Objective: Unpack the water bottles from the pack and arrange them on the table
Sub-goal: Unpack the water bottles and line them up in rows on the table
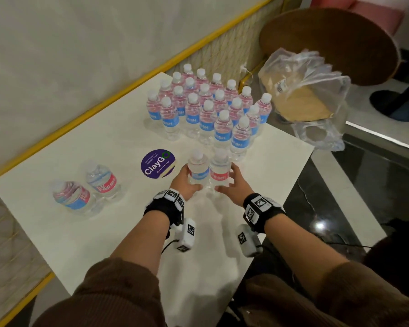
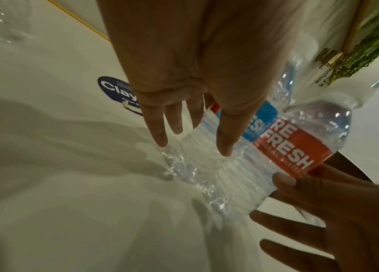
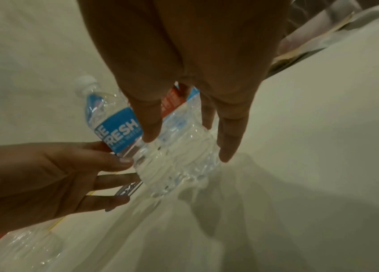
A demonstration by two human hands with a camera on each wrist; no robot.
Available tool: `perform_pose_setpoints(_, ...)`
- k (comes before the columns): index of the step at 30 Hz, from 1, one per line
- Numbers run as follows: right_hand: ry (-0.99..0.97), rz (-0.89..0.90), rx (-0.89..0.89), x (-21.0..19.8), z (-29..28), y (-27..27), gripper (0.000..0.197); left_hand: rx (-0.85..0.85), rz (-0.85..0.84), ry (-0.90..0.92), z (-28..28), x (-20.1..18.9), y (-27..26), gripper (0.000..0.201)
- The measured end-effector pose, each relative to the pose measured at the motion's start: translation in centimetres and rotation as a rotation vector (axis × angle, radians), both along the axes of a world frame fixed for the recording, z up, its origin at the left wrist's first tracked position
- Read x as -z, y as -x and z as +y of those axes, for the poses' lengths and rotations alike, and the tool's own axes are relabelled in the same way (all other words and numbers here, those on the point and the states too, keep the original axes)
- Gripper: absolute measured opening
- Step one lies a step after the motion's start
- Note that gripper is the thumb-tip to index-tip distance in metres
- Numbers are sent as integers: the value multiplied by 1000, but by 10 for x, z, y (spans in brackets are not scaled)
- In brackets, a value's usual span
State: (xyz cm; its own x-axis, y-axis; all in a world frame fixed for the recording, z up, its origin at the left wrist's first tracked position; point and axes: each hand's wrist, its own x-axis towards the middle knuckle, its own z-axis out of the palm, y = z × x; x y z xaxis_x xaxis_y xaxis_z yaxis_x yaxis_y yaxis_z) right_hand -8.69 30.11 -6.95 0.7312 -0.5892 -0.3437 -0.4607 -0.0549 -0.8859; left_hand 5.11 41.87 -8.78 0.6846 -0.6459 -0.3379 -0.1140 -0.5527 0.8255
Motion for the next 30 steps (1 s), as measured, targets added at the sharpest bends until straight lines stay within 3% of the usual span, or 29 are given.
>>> perform_pose_setpoints(9, 60, -36, 129, 26, -2, -20, 72, -135, -17, 53, -15, 20, 0, 65)
perform_pose_setpoints(14, 30, -63, 179, 38, -12, -37, 61, -150, 15, 125, -29, 30, -29, 74)
perform_pose_setpoints(20, 196, -45, 61, 42, -22, -67, 91, -100, 27, 119, -37, 31, -54, 74)
perform_pose_setpoints(27, 116, -129, 112, 40, -30, -79, 78, -138, -76, 99, -40, 33, -62, 94)
perform_pose_setpoints(30, 91, -134, 104, 44, -32, -80, 73, -161, -39, 110, -43, 31, -67, 84)
